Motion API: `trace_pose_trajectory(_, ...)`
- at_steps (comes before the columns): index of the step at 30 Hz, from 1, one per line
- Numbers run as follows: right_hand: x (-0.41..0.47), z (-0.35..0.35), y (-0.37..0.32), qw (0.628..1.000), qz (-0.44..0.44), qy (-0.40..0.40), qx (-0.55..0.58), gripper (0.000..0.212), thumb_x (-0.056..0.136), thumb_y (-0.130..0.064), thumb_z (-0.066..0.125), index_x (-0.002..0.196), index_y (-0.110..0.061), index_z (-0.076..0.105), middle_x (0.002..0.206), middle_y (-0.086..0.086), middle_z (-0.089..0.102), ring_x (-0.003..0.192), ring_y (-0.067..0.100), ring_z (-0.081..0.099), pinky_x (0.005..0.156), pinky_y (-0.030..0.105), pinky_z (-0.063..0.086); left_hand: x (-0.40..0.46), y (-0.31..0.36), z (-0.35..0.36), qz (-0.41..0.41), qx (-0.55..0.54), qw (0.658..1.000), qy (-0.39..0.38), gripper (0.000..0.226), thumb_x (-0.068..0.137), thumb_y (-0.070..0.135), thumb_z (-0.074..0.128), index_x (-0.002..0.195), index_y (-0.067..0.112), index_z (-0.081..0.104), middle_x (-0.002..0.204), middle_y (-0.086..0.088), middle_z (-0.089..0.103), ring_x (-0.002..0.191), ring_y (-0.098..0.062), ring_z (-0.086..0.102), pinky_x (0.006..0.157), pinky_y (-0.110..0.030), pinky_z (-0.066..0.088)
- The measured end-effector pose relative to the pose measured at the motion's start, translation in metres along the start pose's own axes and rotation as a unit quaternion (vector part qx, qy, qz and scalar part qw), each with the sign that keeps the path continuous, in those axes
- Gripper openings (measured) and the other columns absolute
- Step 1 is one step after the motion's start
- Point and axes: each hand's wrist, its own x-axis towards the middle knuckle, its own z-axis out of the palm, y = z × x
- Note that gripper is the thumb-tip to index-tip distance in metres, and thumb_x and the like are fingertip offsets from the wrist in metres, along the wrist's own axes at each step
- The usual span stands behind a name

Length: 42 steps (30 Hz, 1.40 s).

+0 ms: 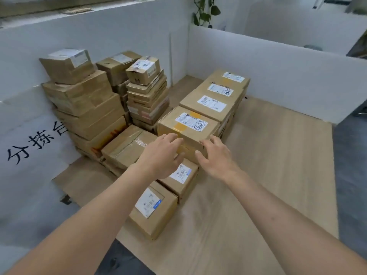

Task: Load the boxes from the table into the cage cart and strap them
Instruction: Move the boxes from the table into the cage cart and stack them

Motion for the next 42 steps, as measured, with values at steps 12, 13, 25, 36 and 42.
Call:
trace_pose_trajectory(12,0.103,0.016,0.019,0.986,0.153,0.03,0.059,0.047,0.104,-0.042,0.045,0.147,-0.025,0.049,0.166,0.01,0.026,0.148,0.033,0.034,0.118,0.043,0.035,0.126,-0.028,0.056,0.07,0.032,0.99,-0.114,0.068,0.104,0.048,0.044,0.164,0.033,0.016,0.174,-0.005,0.004,0.157,-0.043,0.009,0.123,-0.052,0.024)
trace_pose_trajectory(13,0.106,0.019,0.02,0.985,0.158,0.031,0.063,0.047,0.104,-0.042,0.045,0.148,-0.025,0.048,0.167,0.01,0.025,0.149,0.034,0.034,0.118,0.043,0.035,0.128,-0.029,0.062,0.072,0.037,0.989,-0.121,0.068,0.104,0.05,0.042,0.164,0.036,0.014,0.174,-0.005,0.003,0.157,-0.044,0.007,0.124,-0.054,0.021)
trace_pose_trajectory(25,0.12,0.043,0.021,0.98,0.181,0.045,0.067,0.058,0.1,-0.051,0.054,0.152,-0.028,0.042,0.164,0.017,0.026,0.154,0.037,0.018,0.124,0.046,0.022,0.103,-0.07,0.062,0.147,-0.062,0.98,-0.121,0.045,0.102,0.044,0.05,0.147,0.044,0.048,0.169,0.003,0.024,0.158,-0.036,0.011,0.128,-0.052,0.011)
trace_pose_trajectory(36,0.078,0.055,0.004,0.982,0.181,0.009,0.062,0.068,0.087,-0.076,0.056,0.147,-0.053,0.031,0.118,0.004,0.044,0.11,0.033,0.058,0.095,0.044,0.052,0.06,-0.076,0.066,0.01,-0.104,0.994,-0.007,0.042,0.097,0.043,0.064,0.129,0.021,0.049,0.16,-0.021,0.013,0.141,-0.043,0.035,0.111,-0.042,0.04)
trace_pose_trajectory(42,0.05,0.07,0.007,0.977,0.152,-0.01,0.151,0.066,0.098,-0.063,0.051,0.156,-0.054,0.021,0.134,0.006,0.046,0.127,0.029,0.051,0.107,0.045,0.045,0.045,-0.073,0.072,-0.059,-0.227,0.961,-0.145,0.088,0.102,0.058,0.049,0.166,0.026,-0.003,0.163,-0.008,0.017,0.142,-0.028,0.039,0.115,-0.041,0.038)
